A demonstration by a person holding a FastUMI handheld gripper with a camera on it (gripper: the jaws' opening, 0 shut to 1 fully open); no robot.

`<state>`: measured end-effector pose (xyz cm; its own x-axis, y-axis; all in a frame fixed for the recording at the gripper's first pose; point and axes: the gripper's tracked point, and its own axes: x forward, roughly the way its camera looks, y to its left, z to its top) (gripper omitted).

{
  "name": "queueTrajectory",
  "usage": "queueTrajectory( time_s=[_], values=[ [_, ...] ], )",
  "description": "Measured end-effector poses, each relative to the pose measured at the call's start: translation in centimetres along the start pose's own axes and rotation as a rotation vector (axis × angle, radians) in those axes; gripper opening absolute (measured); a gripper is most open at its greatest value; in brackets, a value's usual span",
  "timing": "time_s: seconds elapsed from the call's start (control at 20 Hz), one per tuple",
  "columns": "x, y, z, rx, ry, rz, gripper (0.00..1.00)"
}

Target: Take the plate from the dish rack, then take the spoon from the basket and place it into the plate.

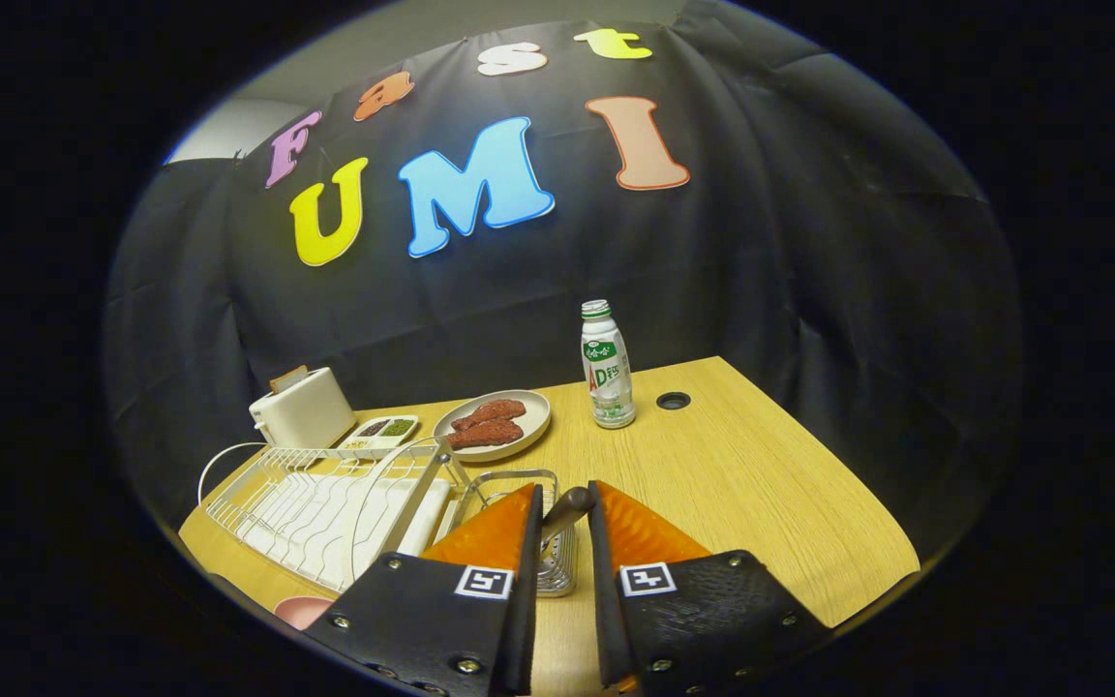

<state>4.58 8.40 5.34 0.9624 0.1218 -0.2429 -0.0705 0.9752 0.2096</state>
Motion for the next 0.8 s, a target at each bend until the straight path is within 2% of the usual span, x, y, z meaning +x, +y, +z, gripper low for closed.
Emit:
queueTrajectory(
  time_s=[0.1,0.15,0.3,0.35,0.6,0.8],
  values=[
    [-0.1,0.5,0.5,0.005,0.003,0.024,0.26],
    [0.2,1.2,0.5,0.028,0.021,0.034,0.16],
    [0.1,1.5,1.1,0.042,0.040,0.019,0.16],
    [0.1,1.5,1.5,0.031,0.033,-0.012,0.05],
    [0.0,3.1,1.8,-0.094,0.042,-0.001,0.05],
    [-0.2,4.1,2.7,-0.126,0.046,0.008,0.05]
  ],
)
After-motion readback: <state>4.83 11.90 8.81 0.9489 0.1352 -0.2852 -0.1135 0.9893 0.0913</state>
